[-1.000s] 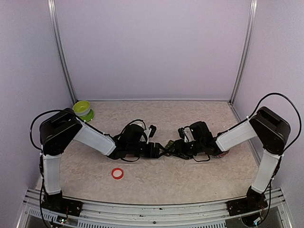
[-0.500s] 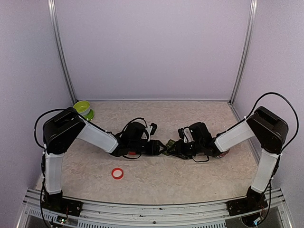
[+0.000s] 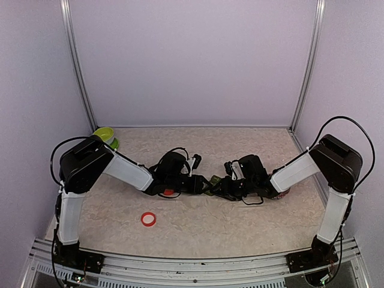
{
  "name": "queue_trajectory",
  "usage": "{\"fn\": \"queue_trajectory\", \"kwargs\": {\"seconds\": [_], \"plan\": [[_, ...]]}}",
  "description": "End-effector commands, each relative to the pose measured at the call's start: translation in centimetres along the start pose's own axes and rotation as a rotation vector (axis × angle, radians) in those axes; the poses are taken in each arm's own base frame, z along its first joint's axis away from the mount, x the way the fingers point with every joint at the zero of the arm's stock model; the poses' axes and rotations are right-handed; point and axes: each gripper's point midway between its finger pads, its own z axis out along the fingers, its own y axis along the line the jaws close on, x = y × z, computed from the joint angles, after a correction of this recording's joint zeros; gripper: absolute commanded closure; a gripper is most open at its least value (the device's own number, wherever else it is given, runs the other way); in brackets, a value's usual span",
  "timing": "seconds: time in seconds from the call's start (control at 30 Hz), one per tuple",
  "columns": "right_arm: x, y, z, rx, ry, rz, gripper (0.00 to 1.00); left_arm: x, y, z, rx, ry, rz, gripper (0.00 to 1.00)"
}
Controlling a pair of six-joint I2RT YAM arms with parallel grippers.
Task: Sort the pills into containers
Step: Adjust the pill container at the center of the board.
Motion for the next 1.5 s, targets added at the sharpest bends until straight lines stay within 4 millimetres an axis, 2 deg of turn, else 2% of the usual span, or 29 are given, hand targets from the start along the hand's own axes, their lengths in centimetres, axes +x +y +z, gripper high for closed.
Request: {"fn": "queue_trajectory", "kwargs": {"seconds": [0.0, 0.2, 0.33, 0.57, 0.67, 0.8, 1.23, 1.47], "plan": [[-0.5, 0.2, 0.2, -0.025, -0.022, -0.005, 0.69, 1.7, 0.5, 1.0, 0.019, 0.07, -0.002, 0.51], [-0.8, 0.4, 0.0, -0.031, -0.029, -0.009, 0.69, 2.2, 0.5, 1.5, 0.053, 0.087, -0.025, 0.59], [-0.9, 0.4, 0.1, -0.034, -0.032, -0.012, 0.69, 2.5, 0.6, 1.5, 0.055, 0.095, -0.035, 0.7], [-0.8, 0.2, 0.6, -0.041, -0.023, -0.006, 0.72, 3.4, 1.2, 1.2, 0.041, 0.107, -0.063, 0.75], [-0.6, 0.1, 0.8, -0.047, -0.014, 0.0, 0.79, 3.9, 1.4, 1.3, 0.042, 0.116, -0.077, 0.76], [-0.3, -0.1, 0.8, -0.058, -0.009, 0.013, 0.83, 4.6, 1.7, 1.5, 0.036, 0.129, -0.087, 0.76], [1.4, -2.8, 2.2, -0.017, 0.054, 0.066, 0.85, 6.1, 2.2, 2.0, 0.027, 0.162, -0.101, 0.76], [1.2, -2.6, 2.2, -0.025, 0.049, 0.058, 0.85, 6.3, 2.1, 2.2, 0.032, 0.167, -0.104, 0.75]]}}
